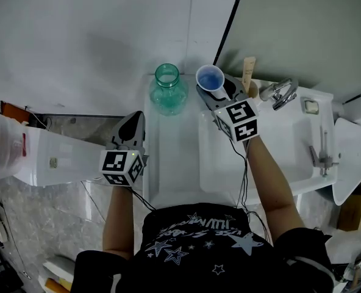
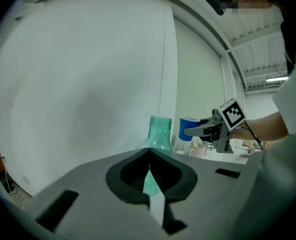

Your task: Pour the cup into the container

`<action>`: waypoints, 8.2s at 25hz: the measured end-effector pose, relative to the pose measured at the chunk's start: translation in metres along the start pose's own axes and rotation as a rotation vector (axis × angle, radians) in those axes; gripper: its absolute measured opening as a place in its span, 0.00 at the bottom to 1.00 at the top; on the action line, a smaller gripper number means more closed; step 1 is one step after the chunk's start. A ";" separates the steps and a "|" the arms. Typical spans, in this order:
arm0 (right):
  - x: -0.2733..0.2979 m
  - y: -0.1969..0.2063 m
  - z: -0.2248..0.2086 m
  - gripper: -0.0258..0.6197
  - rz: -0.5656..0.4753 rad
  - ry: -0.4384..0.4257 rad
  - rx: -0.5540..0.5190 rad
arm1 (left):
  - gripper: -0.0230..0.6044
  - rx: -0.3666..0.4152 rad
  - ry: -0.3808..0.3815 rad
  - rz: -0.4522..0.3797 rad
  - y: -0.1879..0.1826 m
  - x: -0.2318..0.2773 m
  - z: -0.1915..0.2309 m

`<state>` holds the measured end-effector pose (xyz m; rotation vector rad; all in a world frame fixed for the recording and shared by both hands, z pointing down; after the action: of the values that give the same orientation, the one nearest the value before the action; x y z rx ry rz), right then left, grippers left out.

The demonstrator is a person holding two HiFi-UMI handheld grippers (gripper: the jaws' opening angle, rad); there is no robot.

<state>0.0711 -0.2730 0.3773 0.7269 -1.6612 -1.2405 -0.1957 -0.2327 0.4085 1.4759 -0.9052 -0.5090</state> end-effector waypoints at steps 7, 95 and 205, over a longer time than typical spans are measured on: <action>0.005 -0.031 0.006 0.42 0.032 -0.011 -0.091 | 0.06 0.015 -0.011 -0.041 -0.016 -0.001 0.009; 0.059 -0.077 0.049 0.42 0.162 0.193 -1.014 | 0.06 -0.089 -0.051 -0.024 0.011 -0.010 0.020; 0.053 0.149 -0.023 0.60 0.080 0.261 0.195 | 0.06 -0.135 -0.018 0.085 0.058 0.031 0.008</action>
<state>0.0788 -0.2797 0.5366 0.8920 -1.5902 -0.8945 -0.1968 -0.2577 0.4700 1.3071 -0.9255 -0.5110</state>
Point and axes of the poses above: the fingertips, and each gripper's own axes: x forward along the fingers, z to its left, y out of its underside, the point moved 7 cm from there along -x, backward along the fingers, and after that the axes turned 14 degrees about x, right-handed, at the moved point
